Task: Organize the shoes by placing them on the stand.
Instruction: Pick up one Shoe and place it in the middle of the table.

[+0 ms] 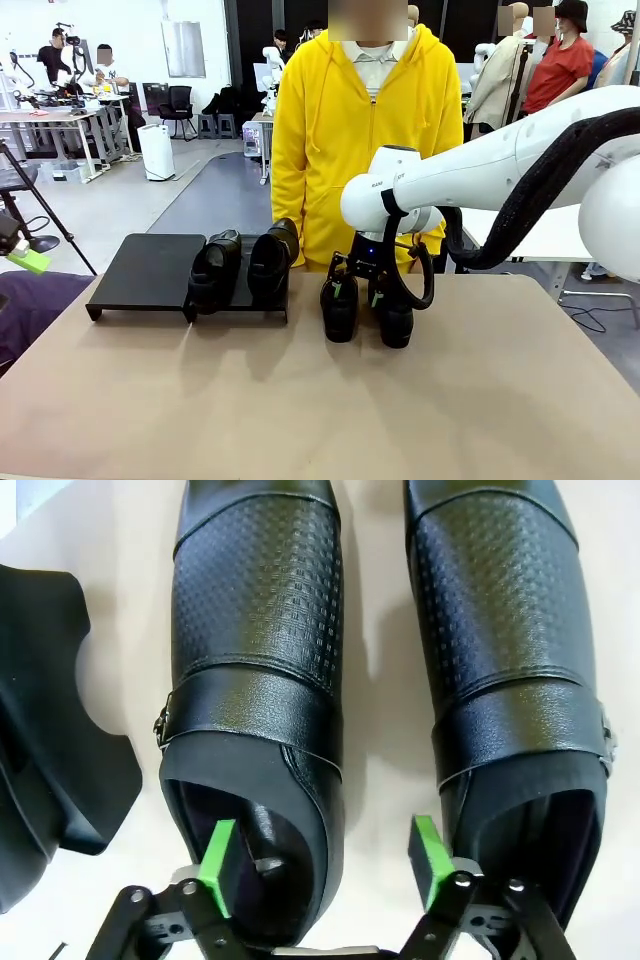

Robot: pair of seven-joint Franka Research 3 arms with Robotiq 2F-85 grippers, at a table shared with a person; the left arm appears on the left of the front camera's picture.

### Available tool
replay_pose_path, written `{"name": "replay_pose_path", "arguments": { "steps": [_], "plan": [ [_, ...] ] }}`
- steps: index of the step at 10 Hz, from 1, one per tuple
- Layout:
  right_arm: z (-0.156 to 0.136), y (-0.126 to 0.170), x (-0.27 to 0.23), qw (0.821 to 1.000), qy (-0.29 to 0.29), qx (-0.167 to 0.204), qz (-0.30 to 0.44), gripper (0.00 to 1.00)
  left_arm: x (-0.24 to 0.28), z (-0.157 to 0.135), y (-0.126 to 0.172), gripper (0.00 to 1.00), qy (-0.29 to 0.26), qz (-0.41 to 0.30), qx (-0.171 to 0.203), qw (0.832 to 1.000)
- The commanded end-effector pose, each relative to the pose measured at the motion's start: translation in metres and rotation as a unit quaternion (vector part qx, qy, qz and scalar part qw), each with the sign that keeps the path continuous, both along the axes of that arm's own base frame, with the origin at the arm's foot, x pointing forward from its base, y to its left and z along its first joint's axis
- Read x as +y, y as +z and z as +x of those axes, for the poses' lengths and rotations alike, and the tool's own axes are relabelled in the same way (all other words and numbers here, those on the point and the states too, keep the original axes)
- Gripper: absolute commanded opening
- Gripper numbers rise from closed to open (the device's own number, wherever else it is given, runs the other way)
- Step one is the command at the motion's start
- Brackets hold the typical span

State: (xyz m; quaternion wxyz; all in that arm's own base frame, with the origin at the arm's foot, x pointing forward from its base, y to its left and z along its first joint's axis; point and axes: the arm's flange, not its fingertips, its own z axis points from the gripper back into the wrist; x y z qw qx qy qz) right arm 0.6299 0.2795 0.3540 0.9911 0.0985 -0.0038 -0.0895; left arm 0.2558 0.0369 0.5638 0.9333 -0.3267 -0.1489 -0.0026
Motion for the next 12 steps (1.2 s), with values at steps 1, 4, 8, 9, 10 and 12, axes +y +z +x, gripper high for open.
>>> {"name": "replay_pose_path", "arguments": {
  "steps": [1,4,8,9,10,12],
  "plan": [
    [0.006,0.003,0.004,1.000,-0.009,-0.006,-0.001,0.00,0.005,-0.002,-0.001,1.00,-0.006,0.003,-0.003,1.000],
    [0.005,0.003,0.006,1.000,-0.004,-0.001,-0.001,0.00,0.005,-0.002,-0.001,1.00,-0.006,0.003,-0.003,1.000],
    [0.003,0.007,0.007,1.000,0.002,0.004,-0.003,0.00,0.005,-0.002,-0.001,1.00,-0.006,0.003,-0.003,1.000],
    [-0.001,0.012,0.006,1.000,0.008,0.001,-0.005,0.00,0.005,-0.002,-0.001,1.00,-0.006,0.003,-0.003,1.000],
    [-0.003,0.026,-0.001,1.000,0.010,-0.006,-0.015,0.00,0.005,-0.002,-0.001,1.00,-0.006,0.003,-0.003,1.000],
    [-0.027,0.074,-0.016,0.999,0.030,-0.017,0.003,0.00,0.005,-0.002,-0.001,1.00,-0.006,0.003,-0.003,1.000]
  ]
}}
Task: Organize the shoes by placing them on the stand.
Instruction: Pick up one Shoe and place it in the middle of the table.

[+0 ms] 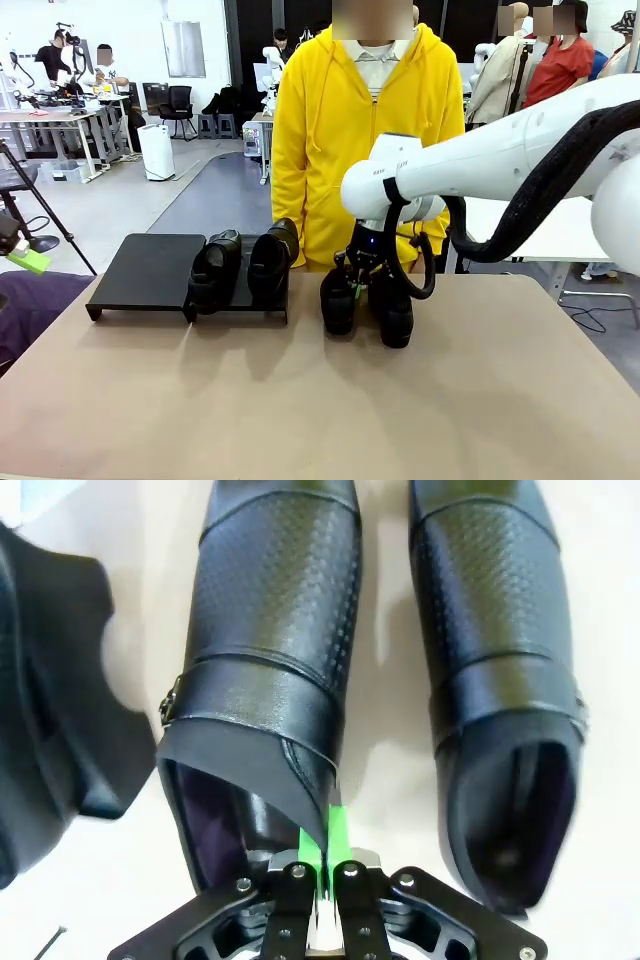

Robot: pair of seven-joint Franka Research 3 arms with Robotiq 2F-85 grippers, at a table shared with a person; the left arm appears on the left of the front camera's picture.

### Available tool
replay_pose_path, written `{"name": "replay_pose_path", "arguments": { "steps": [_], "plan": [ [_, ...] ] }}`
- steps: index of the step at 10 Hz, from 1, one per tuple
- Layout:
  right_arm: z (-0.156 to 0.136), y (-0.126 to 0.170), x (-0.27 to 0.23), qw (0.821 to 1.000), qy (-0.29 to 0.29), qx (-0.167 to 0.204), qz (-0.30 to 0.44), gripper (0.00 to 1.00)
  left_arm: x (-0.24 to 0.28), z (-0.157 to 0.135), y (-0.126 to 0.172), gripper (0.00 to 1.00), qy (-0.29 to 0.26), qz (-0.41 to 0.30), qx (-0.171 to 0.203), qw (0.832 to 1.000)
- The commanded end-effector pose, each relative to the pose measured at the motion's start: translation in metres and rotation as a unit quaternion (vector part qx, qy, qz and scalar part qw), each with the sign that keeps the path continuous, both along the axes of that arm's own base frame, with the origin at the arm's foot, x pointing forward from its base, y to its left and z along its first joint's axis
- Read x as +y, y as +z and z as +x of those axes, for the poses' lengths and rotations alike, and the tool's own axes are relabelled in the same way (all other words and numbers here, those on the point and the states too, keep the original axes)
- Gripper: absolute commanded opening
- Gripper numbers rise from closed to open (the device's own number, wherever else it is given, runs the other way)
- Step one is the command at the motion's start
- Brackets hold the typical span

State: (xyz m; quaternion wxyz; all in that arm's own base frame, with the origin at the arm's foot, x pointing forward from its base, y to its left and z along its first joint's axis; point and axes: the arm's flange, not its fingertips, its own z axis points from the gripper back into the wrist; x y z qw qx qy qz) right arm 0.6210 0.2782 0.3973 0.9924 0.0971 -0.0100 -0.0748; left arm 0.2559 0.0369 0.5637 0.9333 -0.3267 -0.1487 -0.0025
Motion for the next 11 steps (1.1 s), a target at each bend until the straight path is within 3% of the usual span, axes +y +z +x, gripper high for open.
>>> {"name": "replay_pose_path", "arguments": {
  "steps": [1,4,5,7,8,10,11],
  "plan": [
    [-0.048,0.068,-0.024,0.999,0.036,-0.013,0.032,0.00,0.005,-0.002,-0.001,1.00,-0.006,0.003,-0.003,1.000],
    [-0.164,0.134,-0.053,0.980,0.145,0.041,0.129,0.00,0.005,-0.002,-0.001,1.00,-0.006,0.003,-0.003,1.000],
    [-0.218,0.144,-0.058,0.969,0.195,0.065,0.136,0.00,0.005,-0.002,-0.001,1.00,-0.006,0.003,-0.003,1.000],
    [-0.294,0.149,-0.066,0.957,0.240,0.059,0.152,0.00,0.005,-0.002,-0.001,1.00,-0.006,0.003,-0.003,1.000],
    [-0.308,0.146,-0.069,0.959,0.232,0.033,0.162,0.00,0.005,-0.002,-0.001,1.00,-0.006,0.003,-0.003,1.000],
    [-0.268,0.135,-0.067,0.965,0.206,0.047,0.153,0.00,0.005,-0.002,-0.001,1.00,-0.006,0.003,-0.003,1.000],
    [-0.317,0.145,-0.068,0.960,0.232,0.058,0.143,0.00,0.005,-0.002,-0.001,1.00,-0.006,0.003,-0.003,1.000]
  ]
}}
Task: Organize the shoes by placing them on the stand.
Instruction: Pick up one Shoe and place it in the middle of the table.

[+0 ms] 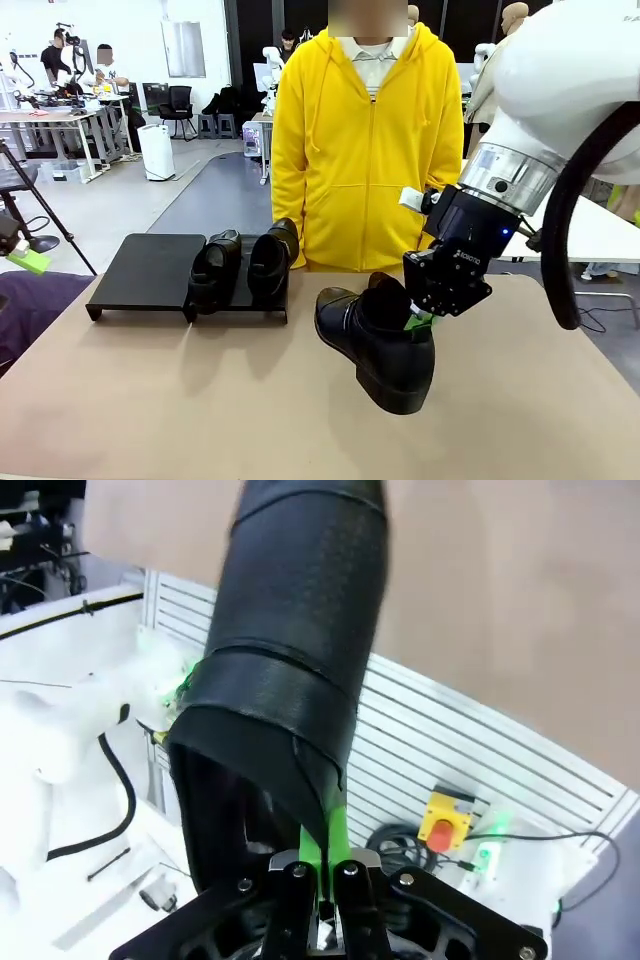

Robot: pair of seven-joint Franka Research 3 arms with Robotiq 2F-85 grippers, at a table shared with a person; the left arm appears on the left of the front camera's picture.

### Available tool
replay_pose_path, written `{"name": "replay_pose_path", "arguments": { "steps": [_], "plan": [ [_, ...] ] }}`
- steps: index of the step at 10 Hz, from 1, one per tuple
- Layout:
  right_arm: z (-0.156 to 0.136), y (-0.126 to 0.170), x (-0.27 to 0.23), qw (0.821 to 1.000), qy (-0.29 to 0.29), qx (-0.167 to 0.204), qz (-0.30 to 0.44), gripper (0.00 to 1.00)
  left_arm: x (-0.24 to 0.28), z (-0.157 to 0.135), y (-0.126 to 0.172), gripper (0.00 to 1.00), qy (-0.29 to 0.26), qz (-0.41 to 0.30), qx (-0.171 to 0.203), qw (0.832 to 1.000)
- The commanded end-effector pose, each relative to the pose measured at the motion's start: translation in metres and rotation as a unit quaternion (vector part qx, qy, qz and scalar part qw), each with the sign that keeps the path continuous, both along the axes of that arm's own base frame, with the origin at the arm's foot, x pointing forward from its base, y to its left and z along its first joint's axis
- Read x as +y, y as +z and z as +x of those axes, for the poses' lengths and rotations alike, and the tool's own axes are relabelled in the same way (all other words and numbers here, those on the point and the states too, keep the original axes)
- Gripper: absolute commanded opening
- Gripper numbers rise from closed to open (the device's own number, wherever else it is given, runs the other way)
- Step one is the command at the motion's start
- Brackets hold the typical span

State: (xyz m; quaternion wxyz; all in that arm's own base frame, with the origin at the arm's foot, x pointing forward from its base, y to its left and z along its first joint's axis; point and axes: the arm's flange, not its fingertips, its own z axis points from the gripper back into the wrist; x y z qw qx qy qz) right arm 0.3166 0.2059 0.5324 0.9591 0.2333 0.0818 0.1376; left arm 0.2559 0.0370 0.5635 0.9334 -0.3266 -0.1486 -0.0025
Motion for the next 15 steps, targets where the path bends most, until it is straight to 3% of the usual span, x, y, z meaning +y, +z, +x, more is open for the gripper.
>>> {"name": "replay_pose_path", "arguments": {
  "steps": [1,4,7,12,15],
  "plan": [
    [-0.012,0.010,0.005,1.000,0.013,-0.004,0.002,0.00,0.005,-0.002,-0.001,1.00,-0.006,0.003,-0.003,1.000],
    [-0.006,0.002,0.004,1.000,0.008,0.000,-0.004,0.00,0.005,-0.002,-0.001,1.00,-0.006,0.003,-0.003,1.000],
    [-0.044,-0.047,0.091,0.987,-0.127,-0.091,-0.038,0.00,0.005,-0.002,-0.001,1.00,-0.006,0.003,-0.003,1.000],
    [-0.025,-0.116,0.165,0.983,-0.150,-0.100,-0.037,0.00,0.005,-0.002,-0.001,1.00,-0.006,0.003,-0.003,1.000],
    [-0.007,-0.146,0.185,0.986,-0.145,-0.080,-0.029,0.00,0.005,-0.002,-0.001,1.00,-0.006,0.003,-0.003,1.000]
  ]
}}
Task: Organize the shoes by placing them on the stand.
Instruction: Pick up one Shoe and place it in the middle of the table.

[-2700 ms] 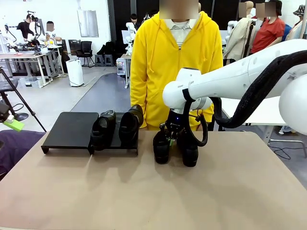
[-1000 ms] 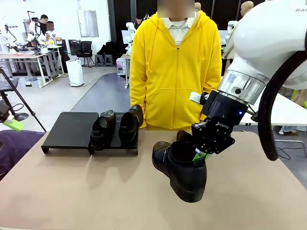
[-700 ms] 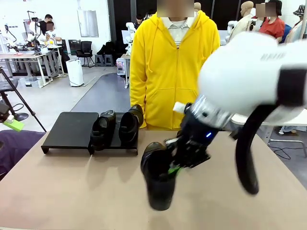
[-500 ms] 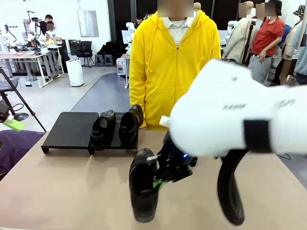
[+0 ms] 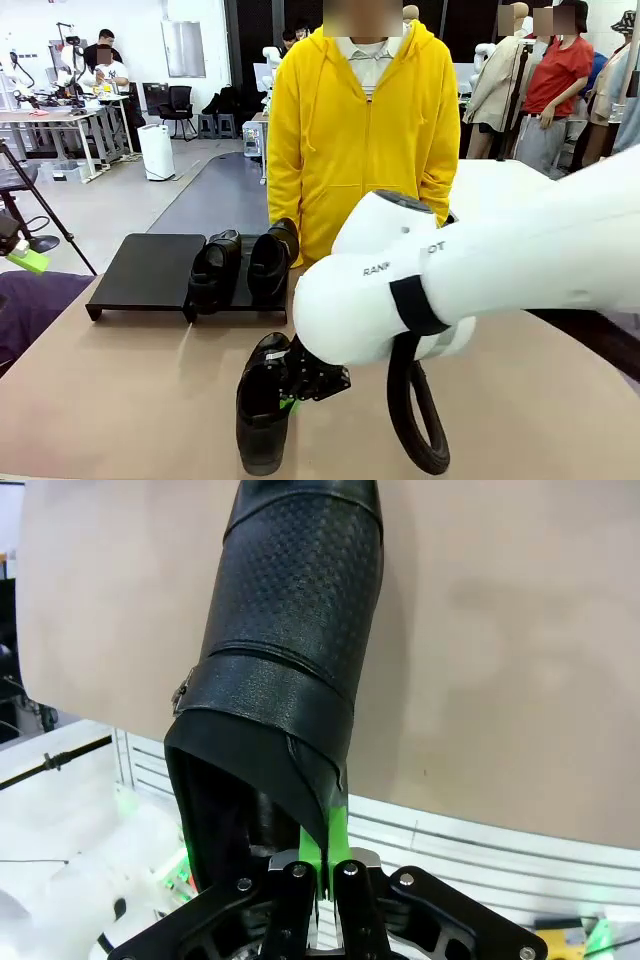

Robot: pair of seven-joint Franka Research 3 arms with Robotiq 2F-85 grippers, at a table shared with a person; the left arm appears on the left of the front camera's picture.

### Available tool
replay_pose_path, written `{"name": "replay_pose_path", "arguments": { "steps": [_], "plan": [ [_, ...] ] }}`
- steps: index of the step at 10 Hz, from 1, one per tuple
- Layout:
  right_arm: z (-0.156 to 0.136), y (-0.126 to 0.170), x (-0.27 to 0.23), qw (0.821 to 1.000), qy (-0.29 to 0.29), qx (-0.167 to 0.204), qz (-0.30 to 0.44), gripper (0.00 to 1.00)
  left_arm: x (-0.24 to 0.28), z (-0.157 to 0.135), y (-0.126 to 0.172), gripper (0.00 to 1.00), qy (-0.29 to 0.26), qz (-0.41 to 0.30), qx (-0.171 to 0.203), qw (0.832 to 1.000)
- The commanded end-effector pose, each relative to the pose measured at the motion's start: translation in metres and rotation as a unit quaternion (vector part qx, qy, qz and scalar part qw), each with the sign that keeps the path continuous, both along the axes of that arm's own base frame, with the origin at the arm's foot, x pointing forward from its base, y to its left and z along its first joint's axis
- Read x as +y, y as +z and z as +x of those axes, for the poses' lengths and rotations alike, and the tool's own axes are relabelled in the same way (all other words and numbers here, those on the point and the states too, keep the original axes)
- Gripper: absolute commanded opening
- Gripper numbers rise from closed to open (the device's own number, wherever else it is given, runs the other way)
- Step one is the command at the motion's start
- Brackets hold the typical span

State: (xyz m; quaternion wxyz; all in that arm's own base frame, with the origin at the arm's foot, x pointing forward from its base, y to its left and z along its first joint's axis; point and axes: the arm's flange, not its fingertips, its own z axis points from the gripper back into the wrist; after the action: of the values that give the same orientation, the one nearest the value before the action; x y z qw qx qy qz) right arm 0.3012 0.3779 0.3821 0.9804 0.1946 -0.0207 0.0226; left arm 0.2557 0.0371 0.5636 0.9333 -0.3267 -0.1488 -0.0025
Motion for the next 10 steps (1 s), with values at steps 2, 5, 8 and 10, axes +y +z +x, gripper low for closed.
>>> {"name": "replay_pose_path", "arguments": {
  "steps": [2,5,8,10],
  "plan": [
    [0.014,-0.007,0.016,1.000,-0.016,0.007,0.007,0.00,0.005,-0.002,-0.001,1.00,-0.006,0.003,-0.003,1.000],
    [0.019,-0.018,0.018,1.000,-0.018,0.014,0.017,0.55,0.005,-0.002,-0.001,1.00,-0.006,0.003,-0.003,1.000],
    [0.016,-0.017,0.015,0.999,-0.013,0.015,0.026,1.00,0.005,-0.002,-0.001,1.00,-0.006,0.003,-0.003,1.000],
    [0.004,-0.002,0.003,0.999,0.004,0.014,0.049,1.00,0.005,-0.002,-0.001,1.00,-0.006,0.003,-0.003,1.000]
  ]
}}
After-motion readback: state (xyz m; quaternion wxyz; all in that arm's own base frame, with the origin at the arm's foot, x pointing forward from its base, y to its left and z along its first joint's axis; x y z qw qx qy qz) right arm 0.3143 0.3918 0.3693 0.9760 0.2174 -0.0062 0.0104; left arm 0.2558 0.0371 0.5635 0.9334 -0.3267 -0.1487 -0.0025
